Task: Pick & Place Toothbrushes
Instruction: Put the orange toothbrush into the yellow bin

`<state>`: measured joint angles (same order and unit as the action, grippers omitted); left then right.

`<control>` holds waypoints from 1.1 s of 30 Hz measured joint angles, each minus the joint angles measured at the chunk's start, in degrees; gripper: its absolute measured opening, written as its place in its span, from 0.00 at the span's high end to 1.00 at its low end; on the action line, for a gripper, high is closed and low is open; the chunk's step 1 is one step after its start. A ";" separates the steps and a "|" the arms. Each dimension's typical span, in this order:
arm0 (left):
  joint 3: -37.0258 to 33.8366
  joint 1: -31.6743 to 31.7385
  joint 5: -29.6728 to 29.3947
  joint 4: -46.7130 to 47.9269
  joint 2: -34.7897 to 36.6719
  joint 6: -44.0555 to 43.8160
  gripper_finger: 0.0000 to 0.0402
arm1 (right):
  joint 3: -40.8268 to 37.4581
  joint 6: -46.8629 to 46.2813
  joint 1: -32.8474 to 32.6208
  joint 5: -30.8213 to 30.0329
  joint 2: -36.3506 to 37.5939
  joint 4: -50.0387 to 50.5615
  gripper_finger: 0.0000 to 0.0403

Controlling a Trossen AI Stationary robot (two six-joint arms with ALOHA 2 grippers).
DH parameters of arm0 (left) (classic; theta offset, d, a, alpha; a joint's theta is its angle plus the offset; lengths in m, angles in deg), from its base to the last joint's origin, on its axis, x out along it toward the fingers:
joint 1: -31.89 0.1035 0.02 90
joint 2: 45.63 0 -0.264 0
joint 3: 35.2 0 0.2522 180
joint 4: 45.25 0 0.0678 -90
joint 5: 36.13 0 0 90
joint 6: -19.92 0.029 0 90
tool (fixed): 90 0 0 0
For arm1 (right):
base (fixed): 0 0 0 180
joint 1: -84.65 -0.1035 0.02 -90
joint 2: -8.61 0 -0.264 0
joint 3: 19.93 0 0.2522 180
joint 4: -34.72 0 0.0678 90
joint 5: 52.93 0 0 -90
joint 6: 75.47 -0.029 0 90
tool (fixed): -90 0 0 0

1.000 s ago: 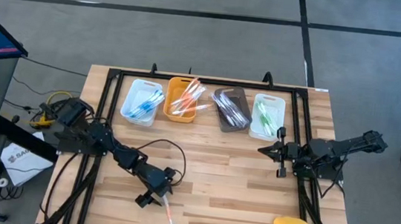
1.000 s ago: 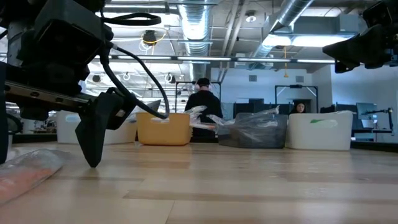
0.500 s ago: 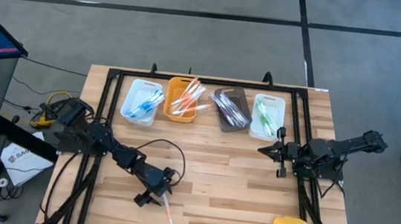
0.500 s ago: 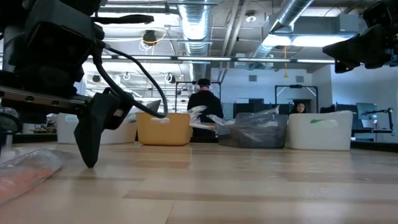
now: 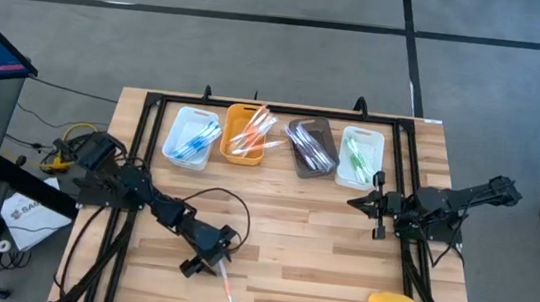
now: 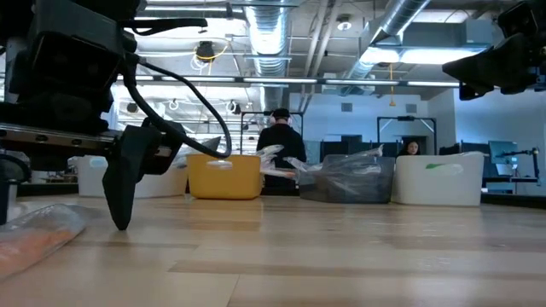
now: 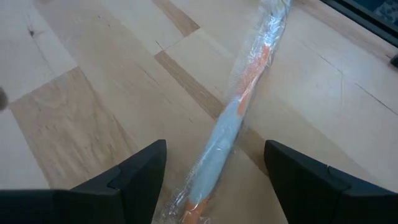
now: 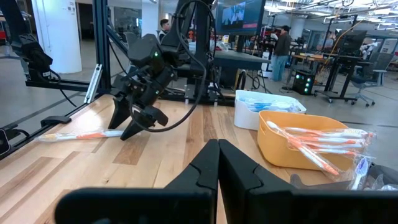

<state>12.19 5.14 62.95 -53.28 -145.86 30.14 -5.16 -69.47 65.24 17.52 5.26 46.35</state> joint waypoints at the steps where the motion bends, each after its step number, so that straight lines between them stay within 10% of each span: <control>1: 0.00 0.17 0.00 0.02 0.00 0.00 0.35 | 0.00 0.00 0.02 -0.02 0.00 0.00 1.00; 26: -0.04 2.06 -0.22 1.19 0.10 1.46 0.95 | 0.00 0.00 -0.01 -0.01 -0.01 0.01 1.00; 33: -0.03 2.08 0.01 1.90 0.05 1.57 0.92 | 0.00 0.02 -0.01 -0.02 -0.01 0.02 1.00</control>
<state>12.16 7.22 62.96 -51.38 -145.81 31.71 -5.16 -69.45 65.23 17.50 5.25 46.37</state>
